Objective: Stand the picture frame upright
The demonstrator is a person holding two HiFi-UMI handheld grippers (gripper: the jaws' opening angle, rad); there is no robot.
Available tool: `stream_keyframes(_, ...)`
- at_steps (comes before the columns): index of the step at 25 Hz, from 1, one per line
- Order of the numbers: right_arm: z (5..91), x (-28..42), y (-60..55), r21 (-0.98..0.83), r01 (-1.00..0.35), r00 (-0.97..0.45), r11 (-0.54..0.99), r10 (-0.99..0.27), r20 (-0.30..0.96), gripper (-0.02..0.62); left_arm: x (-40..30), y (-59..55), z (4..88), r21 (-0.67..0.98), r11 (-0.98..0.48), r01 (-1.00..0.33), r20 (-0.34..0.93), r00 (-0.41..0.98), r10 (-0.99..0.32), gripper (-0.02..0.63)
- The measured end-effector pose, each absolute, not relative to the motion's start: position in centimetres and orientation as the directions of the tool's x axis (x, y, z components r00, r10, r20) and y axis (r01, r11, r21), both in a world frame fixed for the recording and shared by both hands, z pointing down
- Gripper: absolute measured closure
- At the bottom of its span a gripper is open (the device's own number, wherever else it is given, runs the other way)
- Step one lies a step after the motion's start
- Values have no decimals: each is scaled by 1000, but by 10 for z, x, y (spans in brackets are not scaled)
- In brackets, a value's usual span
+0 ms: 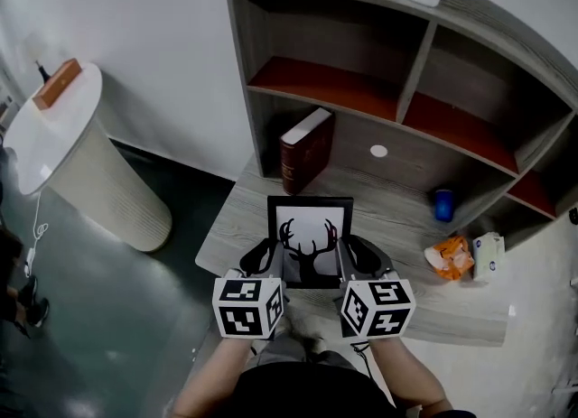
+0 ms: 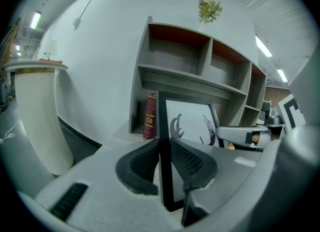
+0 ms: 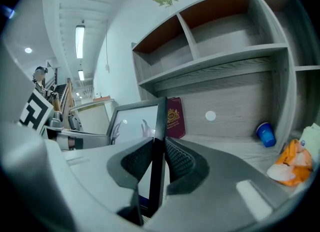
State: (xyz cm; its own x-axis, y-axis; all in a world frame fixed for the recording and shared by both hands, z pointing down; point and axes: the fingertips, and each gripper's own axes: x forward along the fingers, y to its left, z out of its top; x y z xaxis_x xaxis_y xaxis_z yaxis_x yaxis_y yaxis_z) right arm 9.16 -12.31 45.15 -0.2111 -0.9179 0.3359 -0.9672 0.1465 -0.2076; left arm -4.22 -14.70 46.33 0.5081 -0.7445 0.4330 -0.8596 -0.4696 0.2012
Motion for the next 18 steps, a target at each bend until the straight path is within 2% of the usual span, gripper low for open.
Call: stream_keyframes(18,379,85,-157,-183,-983,-67,24,-970,233,526,-42,-206,390,160,-636,-755,319,650,-690,538)
